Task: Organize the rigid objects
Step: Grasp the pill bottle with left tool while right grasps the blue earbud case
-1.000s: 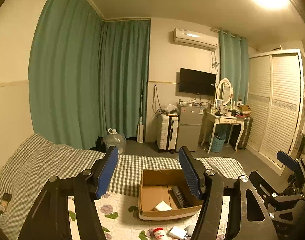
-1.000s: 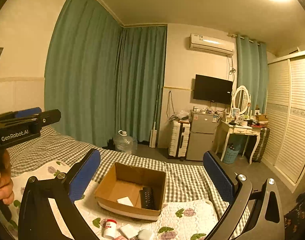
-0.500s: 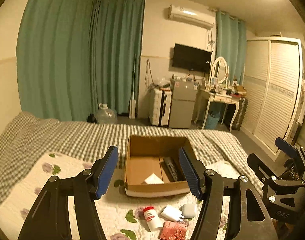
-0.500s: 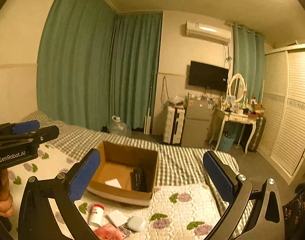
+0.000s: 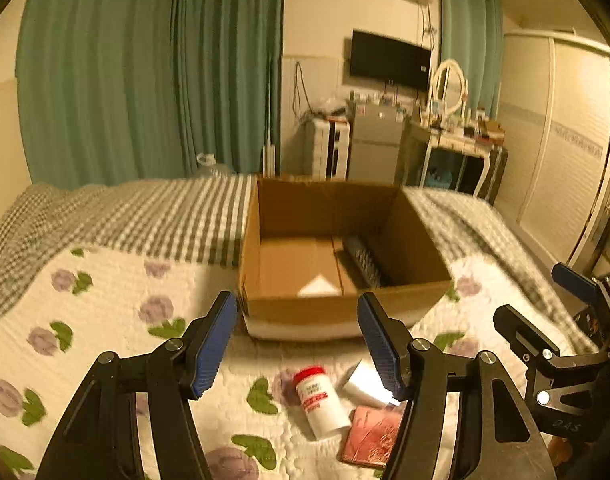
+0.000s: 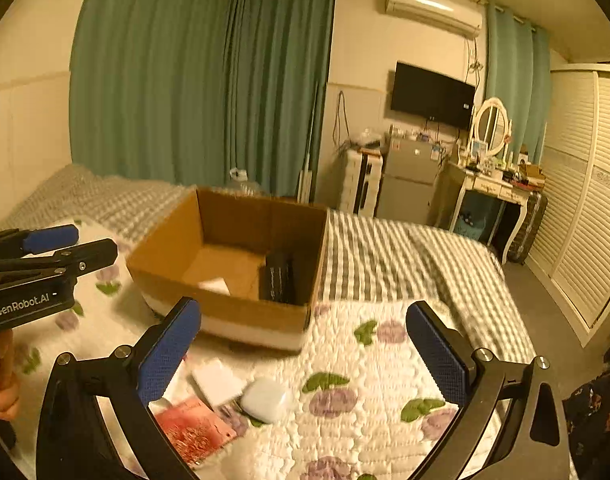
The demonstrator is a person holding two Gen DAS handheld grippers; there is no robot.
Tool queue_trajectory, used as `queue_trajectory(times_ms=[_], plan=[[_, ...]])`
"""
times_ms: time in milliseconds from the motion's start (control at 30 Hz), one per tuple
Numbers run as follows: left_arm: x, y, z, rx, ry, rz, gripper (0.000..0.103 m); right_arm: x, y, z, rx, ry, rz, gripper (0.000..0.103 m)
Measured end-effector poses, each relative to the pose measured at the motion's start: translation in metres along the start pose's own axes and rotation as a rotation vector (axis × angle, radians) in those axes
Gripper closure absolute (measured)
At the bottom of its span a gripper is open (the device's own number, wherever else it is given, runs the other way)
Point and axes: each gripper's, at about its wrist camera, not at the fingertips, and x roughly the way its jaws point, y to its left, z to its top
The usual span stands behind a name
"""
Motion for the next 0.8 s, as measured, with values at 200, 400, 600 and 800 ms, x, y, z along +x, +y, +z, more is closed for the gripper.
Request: queue_trajectory(times_ms=[200, 400, 600, 800], plan=[[0.040, -0.003, -0.031, 0.018, 0.095, -0.004, 0.037, 0.037, 0.004, -0.038, -0.029, 0.111, 0.008, 0.000], [0.076, 0.000, -0.059, -0.020, 0.205, -0.017, 0.037, 0.074, 0.002, -0.073, -0.011, 0.236, 0.027, 0.009], [0.103, 0.001, -0.083, -0.024, 0.277, -0.046, 0.037, 0.108, -0.001, -0.089, 0.026, 0.331, 0.047, 0.012], [0.126, -0.003, -0.102, -0.002, 0.320, -0.024, 0.037, 0.131, 0.008, -0.101, 0.012, 0.387, 0.085, 0.013]])
